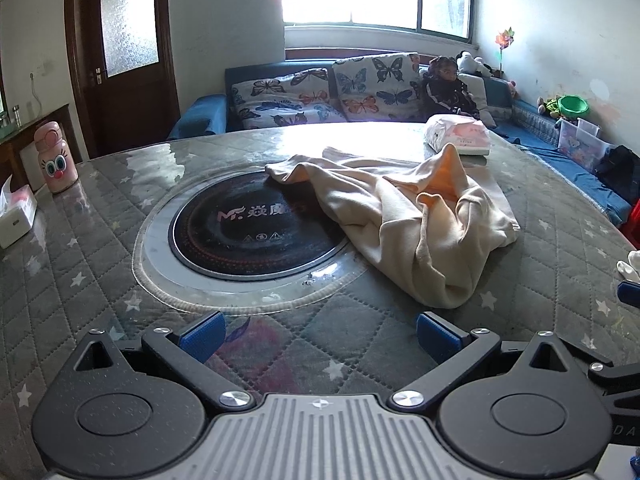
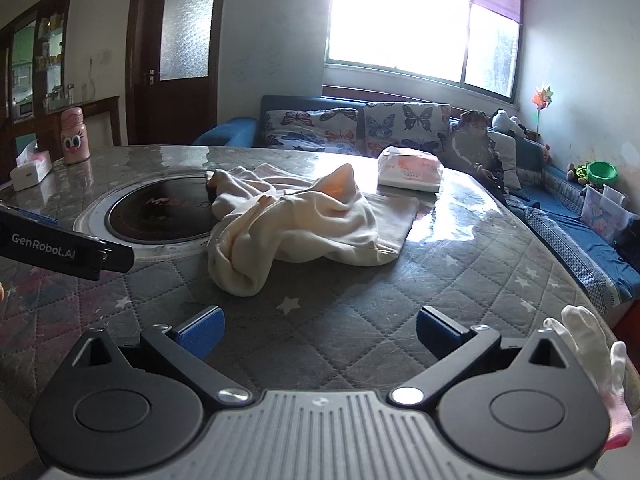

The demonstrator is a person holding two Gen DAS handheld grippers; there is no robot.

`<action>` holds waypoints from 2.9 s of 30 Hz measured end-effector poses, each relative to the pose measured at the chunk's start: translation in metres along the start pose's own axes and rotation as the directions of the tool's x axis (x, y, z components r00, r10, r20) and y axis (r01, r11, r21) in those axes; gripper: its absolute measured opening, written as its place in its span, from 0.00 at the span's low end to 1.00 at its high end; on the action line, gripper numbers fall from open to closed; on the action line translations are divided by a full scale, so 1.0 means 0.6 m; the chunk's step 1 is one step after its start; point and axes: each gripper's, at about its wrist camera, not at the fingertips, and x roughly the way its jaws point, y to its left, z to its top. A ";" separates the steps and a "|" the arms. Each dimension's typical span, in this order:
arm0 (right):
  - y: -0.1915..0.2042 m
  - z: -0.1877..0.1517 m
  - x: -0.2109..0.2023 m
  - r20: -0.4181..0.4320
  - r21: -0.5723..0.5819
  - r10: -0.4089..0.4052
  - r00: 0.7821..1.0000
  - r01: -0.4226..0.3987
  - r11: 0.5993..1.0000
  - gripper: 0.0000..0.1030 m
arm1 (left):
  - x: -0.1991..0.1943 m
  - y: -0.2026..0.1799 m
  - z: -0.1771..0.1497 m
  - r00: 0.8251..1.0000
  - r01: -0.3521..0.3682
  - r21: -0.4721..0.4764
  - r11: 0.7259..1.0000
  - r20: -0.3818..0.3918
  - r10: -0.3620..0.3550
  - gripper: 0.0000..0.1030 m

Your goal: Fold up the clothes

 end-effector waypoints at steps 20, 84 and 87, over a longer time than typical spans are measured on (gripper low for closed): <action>-0.013 0.032 0.042 -0.047 0.022 0.029 0.998 -0.028 0.999 0.99 | 0.043 -0.001 0.040 0.998 0.019 0.018 1.000 -0.056 -0.018 1.00; -0.085 0.191 0.387 -0.199 -0.022 0.088 0.976 -0.094 0.995 0.24 | 0.308 -0.028 0.209 0.962 0.201 -0.016 0.979 -0.183 -0.201 0.13; -0.095 0.193 0.381 -0.192 -0.004 0.070 0.979 -0.072 0.997 0.13 | 0.302 -0.019 0.209 0.963 0.202 -0.034 0.979 -0.175 -0.205 0.10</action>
